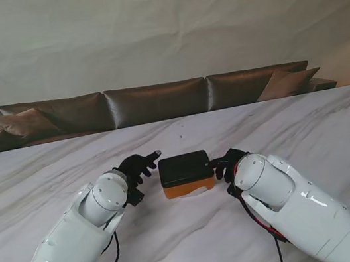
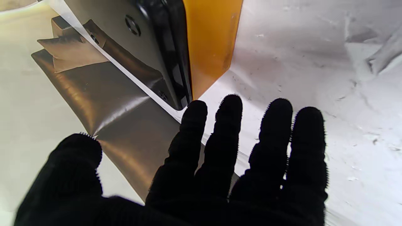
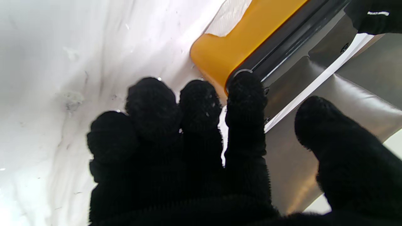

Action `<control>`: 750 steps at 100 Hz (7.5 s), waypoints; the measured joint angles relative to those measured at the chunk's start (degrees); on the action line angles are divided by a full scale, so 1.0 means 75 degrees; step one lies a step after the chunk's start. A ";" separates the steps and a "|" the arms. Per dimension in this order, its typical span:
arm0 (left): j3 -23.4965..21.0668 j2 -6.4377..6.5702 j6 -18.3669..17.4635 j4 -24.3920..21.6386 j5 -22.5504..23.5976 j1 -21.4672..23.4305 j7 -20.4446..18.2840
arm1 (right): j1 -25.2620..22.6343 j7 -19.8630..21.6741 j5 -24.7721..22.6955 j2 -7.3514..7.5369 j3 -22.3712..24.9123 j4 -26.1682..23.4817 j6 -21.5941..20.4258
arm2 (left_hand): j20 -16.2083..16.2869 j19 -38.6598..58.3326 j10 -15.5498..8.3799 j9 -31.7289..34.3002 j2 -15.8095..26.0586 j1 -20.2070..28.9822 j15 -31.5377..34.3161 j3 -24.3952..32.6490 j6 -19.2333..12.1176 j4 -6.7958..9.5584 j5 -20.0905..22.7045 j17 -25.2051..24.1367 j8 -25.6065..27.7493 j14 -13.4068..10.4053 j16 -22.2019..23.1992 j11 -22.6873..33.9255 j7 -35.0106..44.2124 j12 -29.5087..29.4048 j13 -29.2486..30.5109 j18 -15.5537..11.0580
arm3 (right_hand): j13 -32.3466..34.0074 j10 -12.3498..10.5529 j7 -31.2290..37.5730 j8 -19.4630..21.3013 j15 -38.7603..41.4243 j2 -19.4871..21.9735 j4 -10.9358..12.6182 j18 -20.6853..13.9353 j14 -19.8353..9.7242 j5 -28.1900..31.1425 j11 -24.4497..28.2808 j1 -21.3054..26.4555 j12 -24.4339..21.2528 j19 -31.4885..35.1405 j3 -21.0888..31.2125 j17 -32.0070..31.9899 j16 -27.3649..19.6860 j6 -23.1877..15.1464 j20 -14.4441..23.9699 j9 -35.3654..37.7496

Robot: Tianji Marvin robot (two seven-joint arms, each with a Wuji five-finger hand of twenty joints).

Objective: Refill a tissue box and feed the first sheet

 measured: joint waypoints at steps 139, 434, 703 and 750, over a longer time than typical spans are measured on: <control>0.1250 0.0194 -0.0296 0.0725 0.0486 -0.0891 -0.1005 | 0.0862 -0.0257 0.0776 -0.0341 -0.0602 0.1524 -0.0461 | 0.0126 0.0000 -0.1069 -0.0267 -0.1918 0.1310 -0.0223 0.0817 -0.0021 0.0867 -0.1273 0.0160 0.1590 -0.0918 0.0109 0.0749 0.2380 0.0440 -0.0002 -0.0959 | 0.0109 -0.0039 0.1377 -0.0602 0.0102 -0.0704 -0.0001 -0.0067 -0.0055 0.0371 0.0079 0.0454 0.0131 0.0081 0.1028 0.0036 0.0071 -0.0197 0.0019 0.0082; 0.2463 0.0192 -0.0383 0.0891 0.2015 -0.1580 -0.0683 | 0.2244 0.0000 0.0852 -0.0666 -0.1541 0.3040 -0.0568 | 0.0308 0.0000 -0.2843 0.0469 -0.3678 0.0005 0.2191 0.5168 -0.2100 -0.2249 -0.1830 0.1077 0.6223 -0.2156 0.4722 0.5021 0.6592 0.5852 0.1143 -0.2261 | 0.0278 -0.0718 0.1582 0.0419 0.0566 -0.0781 -0.0059 -0.0361 -0.0356 0.0225 0.1626 0.0405 0.0786 0.0255 0.1033 0.0278 0.0076 -0.1369 0.0020 0.0680; 0.0779 0.0846 0.0376 -0.1774 0.3794 0.1226 -0.0368 | -0.0878 -0.0473 -0.3082 0.0326 -0.0647 0.0123 -0.1357 | 0.0710 -0.0352 -0.1659 -0.3887 -0.3913 0.0558 -0.1031 0.4717 -0.0299 -0.2004 -0.4415 -0.2892 0.1298 -0.1562 0.1386 0.1100 0.1418 0.0925 -0.2809 -0.1817 | -0.5257 0.0145 -0.3443 -0.1539 -0.3783 -0.1465 0.0766 -0.0761 0.0037 -0.4986 -0.2094 0.0295 -0.2064 -0.3245 -0.0987 -0.3257 -0.1146 0.1517 -0.0184 -0.6047; 0.1305 0.0533 0.0109 -0.0743 0.2920 0.0729 0.0211 | -0.0466 -0.0555 -0.2650 0.0248 -0.1301 0.0355 -0.1561 | 0.0785 -0.0352 -0.1397 -0.3633 -0.3907 0.0572 -0.0862 0.4717 0.0261 -0.2004 -0.4413 -0.2728 0.1407 -0.1562 0.1393 0.1120 0.1867 0.0911 -0.2766 -0.1794 | -0.5068 0.0372 -0.3330 -0.1570 -0.3437 -0.1534 0.0767 -0.0763 0.0037 -0.4697 -0.1821 0.0665 -0.2065 -0.3162 -0.1219 -0.3134 -0.0965 0.2269 -0.0105 -0.5817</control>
